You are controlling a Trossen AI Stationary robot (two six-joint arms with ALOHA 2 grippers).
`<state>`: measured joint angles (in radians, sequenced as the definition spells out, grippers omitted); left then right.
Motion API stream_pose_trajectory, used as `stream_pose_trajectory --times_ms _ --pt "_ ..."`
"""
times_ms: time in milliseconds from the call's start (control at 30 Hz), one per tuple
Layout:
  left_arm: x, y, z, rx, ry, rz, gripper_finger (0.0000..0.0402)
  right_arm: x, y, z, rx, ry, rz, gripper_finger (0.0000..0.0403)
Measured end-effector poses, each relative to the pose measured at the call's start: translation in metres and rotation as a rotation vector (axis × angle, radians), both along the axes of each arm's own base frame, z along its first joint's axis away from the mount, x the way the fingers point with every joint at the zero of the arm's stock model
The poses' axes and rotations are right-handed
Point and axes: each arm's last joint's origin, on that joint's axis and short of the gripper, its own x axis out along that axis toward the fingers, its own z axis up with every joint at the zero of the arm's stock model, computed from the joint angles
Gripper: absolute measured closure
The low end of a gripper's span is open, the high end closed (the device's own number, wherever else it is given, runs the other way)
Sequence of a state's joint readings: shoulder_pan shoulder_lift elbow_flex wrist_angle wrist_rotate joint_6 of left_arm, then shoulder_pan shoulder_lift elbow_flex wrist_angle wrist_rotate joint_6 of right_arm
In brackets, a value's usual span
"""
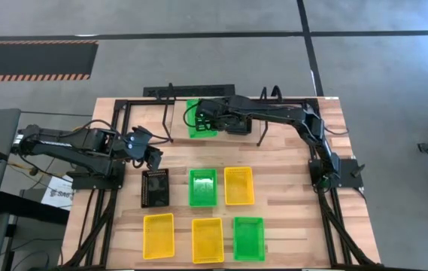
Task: Stack baskets on shelf by color
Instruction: Put the right green basket on top of the black basket on the shelf
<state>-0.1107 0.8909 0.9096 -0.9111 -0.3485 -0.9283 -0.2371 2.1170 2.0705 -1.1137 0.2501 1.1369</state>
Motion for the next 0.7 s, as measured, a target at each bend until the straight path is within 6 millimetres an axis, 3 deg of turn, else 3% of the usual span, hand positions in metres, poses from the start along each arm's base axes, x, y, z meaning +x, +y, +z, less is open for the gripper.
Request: stream_pose_trajectory --times_ms 67,400,700 --pt "0.000 0.000 0.000 0.000 0.000 0.000 0.0324 0.001 -0.001 -0.001 -0.001 -0.002 -0.002 0.0399" --pt "0.000 0.000 0.000 -0.003 0.004 -0.003 0.0324 0.012 -0.026 -0.049 0.097 0.071 -0.006 0.0399" --pt "-0.001 0.000 -0.001 -0.002 0.022 -0.003 0.0324 0.003 -0.046 -0.037 0.080 0.033 -0.025 0.0398"
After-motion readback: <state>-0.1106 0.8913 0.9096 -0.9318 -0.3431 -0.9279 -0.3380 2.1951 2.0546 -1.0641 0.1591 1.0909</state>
